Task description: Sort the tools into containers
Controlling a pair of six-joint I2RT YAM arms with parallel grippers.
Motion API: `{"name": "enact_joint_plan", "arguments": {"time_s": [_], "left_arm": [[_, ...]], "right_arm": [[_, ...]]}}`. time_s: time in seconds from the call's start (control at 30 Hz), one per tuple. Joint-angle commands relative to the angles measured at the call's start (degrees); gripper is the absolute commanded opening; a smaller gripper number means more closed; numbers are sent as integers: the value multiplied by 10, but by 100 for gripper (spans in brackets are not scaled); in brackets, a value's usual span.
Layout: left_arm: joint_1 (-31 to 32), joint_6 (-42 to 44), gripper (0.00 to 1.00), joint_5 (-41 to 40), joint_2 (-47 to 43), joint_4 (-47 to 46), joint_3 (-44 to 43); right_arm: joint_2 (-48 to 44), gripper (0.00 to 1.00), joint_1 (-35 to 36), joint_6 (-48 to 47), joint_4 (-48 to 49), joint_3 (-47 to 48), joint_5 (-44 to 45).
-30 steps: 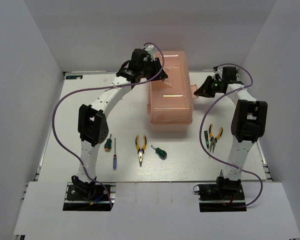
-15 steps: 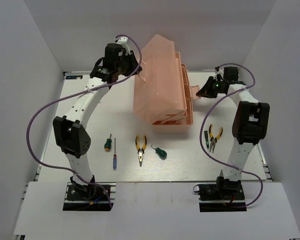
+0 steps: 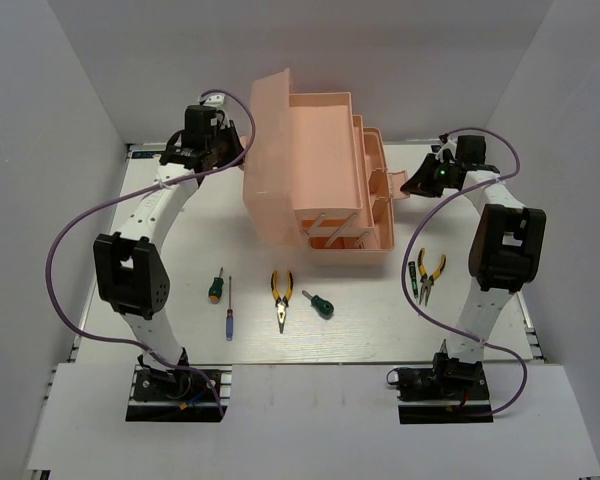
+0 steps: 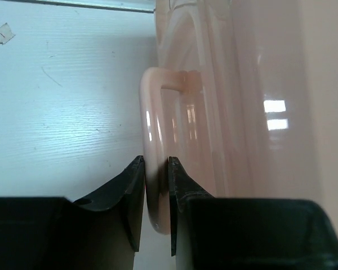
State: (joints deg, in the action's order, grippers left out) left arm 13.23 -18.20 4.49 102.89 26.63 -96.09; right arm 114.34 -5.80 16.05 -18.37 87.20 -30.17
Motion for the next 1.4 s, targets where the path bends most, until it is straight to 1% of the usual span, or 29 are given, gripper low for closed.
{"name": "enact_joint_plan", "arguments": {"time_s": [0.0, 0.2, 0.23, 0.27, 0.3, 0.37, 0.4, 0.5, 0.6, 0.73, 0.77, 0.87, 1.03, 1.07, 1.2, 1.37], "left_arm": [[-12, 46, 0, -51, 1, 12, 5], [-36, 56, 0, -72, 24, 12, 10], [-36, 61, 3, -72, 31, 18, 16], [-44, 62, 10, -79, 31, 18, 23], [-53, 62, 27, -79, 31, 18, 23], [-63, 62, 42, -79, 31, 13, 45], [-71, 62, 57, -79, 24, 13, 51], [-86, 62, 73, -74, 8, 0, 69], [-99, 62, 77, -67, -2, 0, 82], [-111, 56, 78, -62, -15, 0, 87], [-118, 56, 80, -62, -15, 0, 87], [-135, 51, 82, -82, -36, 16, 87], [-167, 28, 88, -133, -82, 38, 77], [-167, 19, 90, -133, -89, 38, 77], [-189, 1, 91, -145, -114, 44, 77], [-200, -4, 91, -114, -120, 44, 89]], "right_arm": [[-21, 0, -25, -37, 11, -13, 72], [-24, 0, -27, -39, 12, -19, 71], [-23, 0, -27, -40, 11, -19, 72], [-25, 0, -28, -41, 12, -19, 73], [-28, 0, -28, -42, 10, -20, 71], [-27, 0, -30, -43, 11, -22, 71], [-27, 0, -30, -43, 11, -23, 70], [-26, 0, -30, -45, 12, -24, 70], [-25, 0, -31, -45, 12, -26, 66], [-25, 0, -31, -44, 11, -26, 64], [-25, 0, -30, -45, 12, -26, 64], [-27, 0, -31, -45, 13, -27, 61], [-25, 0, -32, -45, 13, -29, 60], [-26, 0, -30, -45, 12, -30, 59], [-27, 0, -31, -43, 13, -33, 58], [-31, 0, -32, -46, 12, -37, 57]]}}
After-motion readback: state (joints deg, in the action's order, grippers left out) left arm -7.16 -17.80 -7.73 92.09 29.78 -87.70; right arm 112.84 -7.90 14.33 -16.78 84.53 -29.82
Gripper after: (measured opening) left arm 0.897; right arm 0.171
